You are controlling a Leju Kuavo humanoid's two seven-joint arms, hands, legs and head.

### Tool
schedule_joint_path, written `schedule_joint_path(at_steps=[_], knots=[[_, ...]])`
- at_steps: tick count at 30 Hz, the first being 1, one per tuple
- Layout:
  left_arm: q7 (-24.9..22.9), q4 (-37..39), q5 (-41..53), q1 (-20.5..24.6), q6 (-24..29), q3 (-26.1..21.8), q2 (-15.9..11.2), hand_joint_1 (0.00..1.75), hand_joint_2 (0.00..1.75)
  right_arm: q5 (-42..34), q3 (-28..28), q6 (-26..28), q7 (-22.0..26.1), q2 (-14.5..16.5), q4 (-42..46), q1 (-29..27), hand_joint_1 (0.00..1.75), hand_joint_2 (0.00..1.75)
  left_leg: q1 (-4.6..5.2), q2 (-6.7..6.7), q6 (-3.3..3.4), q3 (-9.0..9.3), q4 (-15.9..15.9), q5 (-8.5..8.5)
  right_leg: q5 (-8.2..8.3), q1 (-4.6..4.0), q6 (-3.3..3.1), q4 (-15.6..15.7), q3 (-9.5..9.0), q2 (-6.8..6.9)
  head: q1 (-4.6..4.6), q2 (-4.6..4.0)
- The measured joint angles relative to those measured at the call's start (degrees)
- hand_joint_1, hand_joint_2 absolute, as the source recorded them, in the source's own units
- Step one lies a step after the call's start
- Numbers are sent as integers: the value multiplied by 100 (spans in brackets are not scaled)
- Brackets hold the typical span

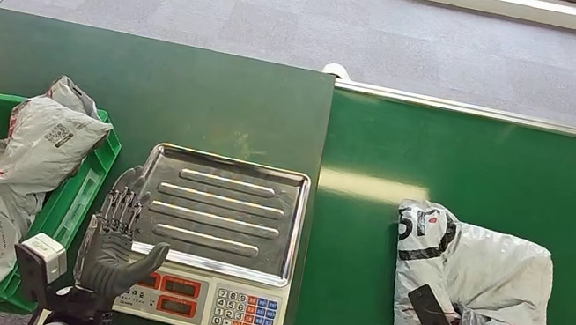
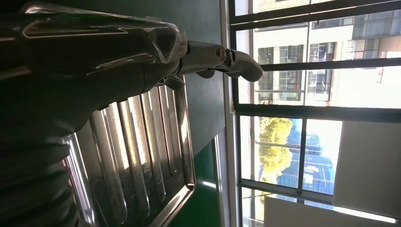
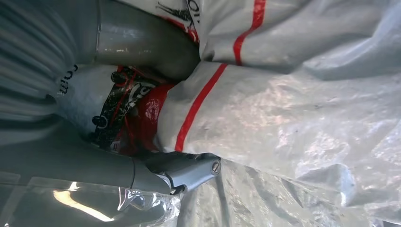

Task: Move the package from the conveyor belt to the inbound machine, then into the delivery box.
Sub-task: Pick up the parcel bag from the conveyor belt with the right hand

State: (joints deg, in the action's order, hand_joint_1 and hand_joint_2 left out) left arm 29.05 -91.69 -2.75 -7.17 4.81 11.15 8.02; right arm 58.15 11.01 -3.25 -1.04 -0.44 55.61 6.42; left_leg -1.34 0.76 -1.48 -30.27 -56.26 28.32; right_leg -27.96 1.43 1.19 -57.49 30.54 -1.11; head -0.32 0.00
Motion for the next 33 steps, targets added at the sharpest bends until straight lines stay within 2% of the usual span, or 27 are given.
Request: schedule_joint_path(at_steps=[6, 9, 14, 18, 23, 25, 30, 33], knots=[[0, 2, 0, 1, 3, -2, 2, 0, 175, -8, -66, 16, 31, -18, -86, 67, 169, 175, -1, -3, 0, 4, 0, 0, -1, -1, 1, 0, -1, 1, 0, 0], [0, -7, 0, -17, 44, -5, 3, 0, 175, -73, -124, 209, 73, -13, -85, 59, 169, 175, -1, -7, 1, -7, 0, 0, -1, -1, 1, 0, -4, 2, 1, 0], [0, -145, 11, -170, 108, -55, 17, 0, 175, -629, -184, 529, 306, 74, 211, -127, 175, 175, -1, -18, 3, -22, -1, -4, -1, -1, 2, 0, 9, 7, 0, 0], [17, -189, 20, -241, 99, -71, 31, 0, 175, -1106, -186, 770, 647, 202, 620, -383, 175, 175, -1, -28, 1, -45, -1, -6, -1, -1, 2, -1, 31, 11, -2, 0], [137, -189, 44, -247, 53, -54, 62, 0, 175, -1787, -101, 2045, 1476, 487, 1404, -712, 175, 175, 0, -42, 1, -74, -1, -9, -3, 0, 3, -2, 56, 23, -3, 0], [206, -181, 119, -187, -13, -12, 68, 0, 175, -2004, -92, 2369, 1702, 591, 1885, -786, 175, 175, 1, -41, 2, -81, -1, -9, -2, 0, 3, -2, 60, 24, -2, 0], [439, -122, 382, 175, -129, 179, 102, 0, 175, -2465, -497, 2610, 2406, 756, 3019, -705, 171, 175, 3, -40, 5, -82, -1, -14, -1, 2, 3, -3, 59, 24, -1, 0], [520, -70, 481, 463, -122, 300, 115, 0, 175, -2324, -964, 2518, 2417, 818, 3455, -416, 173, 175, 2, -42, 4, -81, -1, -24, 2, 2, 2, -3, 58, 24, -2, 0]])
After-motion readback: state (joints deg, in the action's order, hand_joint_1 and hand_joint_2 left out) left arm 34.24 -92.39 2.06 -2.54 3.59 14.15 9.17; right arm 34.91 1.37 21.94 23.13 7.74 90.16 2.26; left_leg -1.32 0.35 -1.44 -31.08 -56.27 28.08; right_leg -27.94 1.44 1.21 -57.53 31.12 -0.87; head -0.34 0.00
